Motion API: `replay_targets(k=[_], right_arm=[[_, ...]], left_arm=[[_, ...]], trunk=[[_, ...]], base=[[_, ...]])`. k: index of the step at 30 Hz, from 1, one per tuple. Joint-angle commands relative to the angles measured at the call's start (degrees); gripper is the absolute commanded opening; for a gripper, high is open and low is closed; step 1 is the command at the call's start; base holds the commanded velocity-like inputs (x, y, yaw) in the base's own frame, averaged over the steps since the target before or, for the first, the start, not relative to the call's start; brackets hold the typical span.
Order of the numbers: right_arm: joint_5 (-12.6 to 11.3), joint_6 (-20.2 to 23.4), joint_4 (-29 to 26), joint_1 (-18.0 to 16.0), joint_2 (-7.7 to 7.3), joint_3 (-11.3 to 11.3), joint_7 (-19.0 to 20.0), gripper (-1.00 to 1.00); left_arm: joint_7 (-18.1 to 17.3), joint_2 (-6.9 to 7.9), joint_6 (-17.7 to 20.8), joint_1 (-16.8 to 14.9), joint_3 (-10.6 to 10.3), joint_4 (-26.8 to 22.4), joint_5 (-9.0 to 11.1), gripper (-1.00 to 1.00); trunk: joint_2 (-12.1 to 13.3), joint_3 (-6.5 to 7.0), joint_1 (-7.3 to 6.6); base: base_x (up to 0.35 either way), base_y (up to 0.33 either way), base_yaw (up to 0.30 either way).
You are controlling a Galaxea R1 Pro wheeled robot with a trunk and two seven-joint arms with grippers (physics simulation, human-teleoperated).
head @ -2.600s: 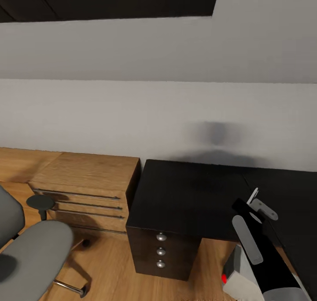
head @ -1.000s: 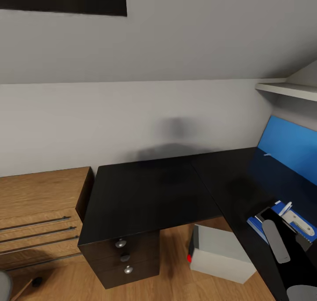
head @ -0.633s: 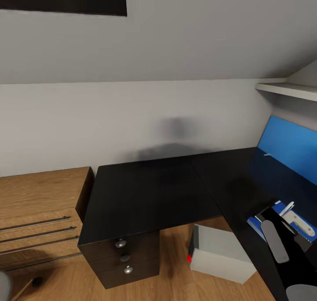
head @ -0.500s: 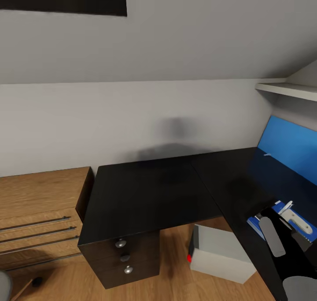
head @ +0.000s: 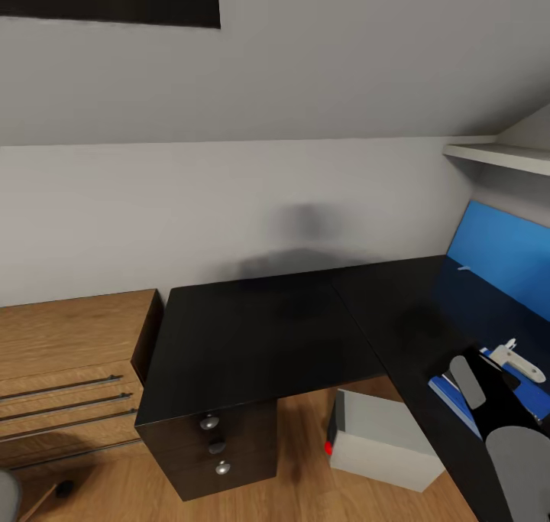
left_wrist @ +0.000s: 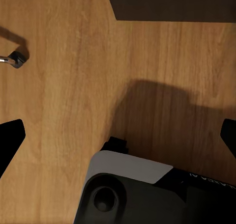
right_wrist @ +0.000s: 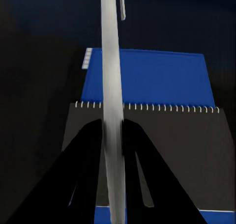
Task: In the bedroom, organize the workspace by keeping the computer under the desk, ensuring the monitor is on the desk, placing the keyboard on the desk next to the monitor, placing the mouse on the desk next to the keyboard, moving the folder from the swivel chair onto the desk next to the mouse, stacking the notebook on top of the folder with the pen on top of the notebook, and positioning the swivel chair next to the desk.
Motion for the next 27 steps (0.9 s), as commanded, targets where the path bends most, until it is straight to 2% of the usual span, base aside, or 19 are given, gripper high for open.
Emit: replay_targets(k=[1,8,11,16,23,27], right_arm=[[-0.17,0.34,0.17,-0.1,-0.08,0.02,-0.15,-1.0],[0.07,0.25,5.93,-2.61,-1.02,0.02,-0.02,-1.0],[0.12,0.11,10.2,-4.58,-1.87,0.02,0.48,-1.0],[0.08,0.05,14.11,-6.19,-3.17,-0.03,2.32,-1.0],[-0.06,-0.86,20.92,-8.99,-4.86,-0.09,3.07,-1.0],[-0.49,-1.29,23.83,-9.78,-5.24,-0.2,3.23,-1.0]], left_arm=[[0.48,0.06,0.25,-0.02,-0.31,-0.12,0.38,1.0],[0.48,0.09,0.25,-0.02,-0.3,-0.12,0.36,1.0],[0.48,0.08,0.25,-0.02,-0.29,-0.06,0.31,1.0],[0.48,0.09,0.25,-0.02,-0.27,-0.04,0.3,1.0],[0.48,0.09,0.25,-0.02,-0.21,-0.03,0.32,1.0],[0.48,0.09,0.2,-0.02,-0.16,-0.08,0.35,1.0]], trunk=[[-0.05,-0.07,0.01],[-0.05,-0.07,0.01],[-0.05,-0.07,0.01],[-0.05,-0.07,0.01],[-0.05,-0.07,0.01],[-0.05,-0.07,0.01]], base=[[0.0,0.0,0.0],[0.0,0.0,0.0],[0.0,0.0,0.0],[0.009,0.0,0.0],[0.106,0.0,0.0],[0.114,0.0,0.0]])
